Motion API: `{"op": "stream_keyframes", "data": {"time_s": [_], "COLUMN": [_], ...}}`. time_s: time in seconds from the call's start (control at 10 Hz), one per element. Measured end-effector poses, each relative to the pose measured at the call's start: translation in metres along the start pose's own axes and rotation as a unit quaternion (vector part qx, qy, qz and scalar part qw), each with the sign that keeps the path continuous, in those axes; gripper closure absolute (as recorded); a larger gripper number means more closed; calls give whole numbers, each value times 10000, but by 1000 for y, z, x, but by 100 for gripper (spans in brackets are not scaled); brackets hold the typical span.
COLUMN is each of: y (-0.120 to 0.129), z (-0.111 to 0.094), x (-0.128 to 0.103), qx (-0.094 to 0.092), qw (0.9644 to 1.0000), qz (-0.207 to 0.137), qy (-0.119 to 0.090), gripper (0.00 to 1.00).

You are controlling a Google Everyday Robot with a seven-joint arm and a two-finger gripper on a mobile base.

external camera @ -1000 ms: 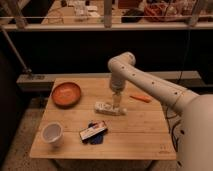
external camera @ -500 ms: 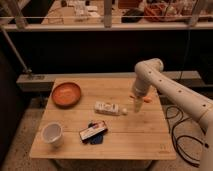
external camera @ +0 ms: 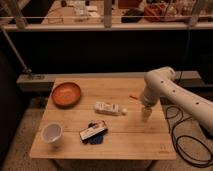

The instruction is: Move the arm in a circular motion

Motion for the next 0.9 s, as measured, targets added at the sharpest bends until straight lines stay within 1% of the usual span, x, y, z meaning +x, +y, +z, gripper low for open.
{"op": "stream_keyframes", "data": {"time_s": [0.1,0.2,0.4,0.5,0.6,0.7,0.8,0.9], "y": [11,26,53,65,72,77,77,73], "z": [1,1,4,3,3,3,3,0], "x": [-10,-28,-75,-105,-129,-155,-180,-205], "qx": [-15,-36,-86,-90,-103,-92,-58,16], "qw": [10000,9998,9991,9983,9972,9953,9927,9890], "qz": [-76,-201,-410,-572,-734,-953,-1202,-1478], "qy": [6,13,36,82,109,126,104,42], "gripper": [20,20,20,20,20,20,20,20]}}
